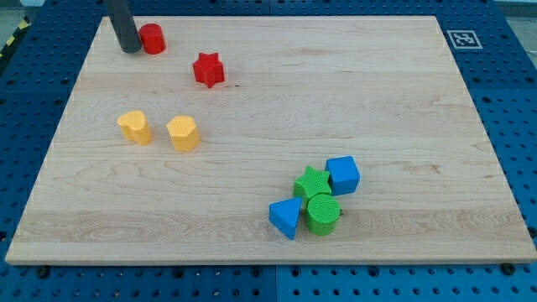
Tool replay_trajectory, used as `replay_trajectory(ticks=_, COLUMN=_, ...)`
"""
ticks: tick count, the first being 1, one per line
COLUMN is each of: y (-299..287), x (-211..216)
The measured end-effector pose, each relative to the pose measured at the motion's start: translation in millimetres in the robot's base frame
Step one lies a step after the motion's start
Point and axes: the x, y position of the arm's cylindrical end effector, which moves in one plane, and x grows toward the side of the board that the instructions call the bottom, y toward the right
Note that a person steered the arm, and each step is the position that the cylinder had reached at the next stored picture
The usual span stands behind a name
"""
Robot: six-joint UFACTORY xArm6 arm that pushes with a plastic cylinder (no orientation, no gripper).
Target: Push the green star horizontally right to the red circle
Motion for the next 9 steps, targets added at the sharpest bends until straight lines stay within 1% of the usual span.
replay_trajectory(ticks=1, y=0.0, x=5.9)
replay_trajectory(ticks=2, y=0.0, x=34.3)
replay_trajectory(ticks=3, y=14.3, x=59.4)
replay_trajectory(ticks=5, y=126.6, x=156.9)
replay_trajectory(ticks=6, y=219.1, x=170.1)
replay_trajectory(ticks=7, y=316.2, x=174.3)
replay_trajectory(ticks=8, y=390.7, x=223.2)
replay_trajectory(ticks=9, y=427.9, x=298.3)
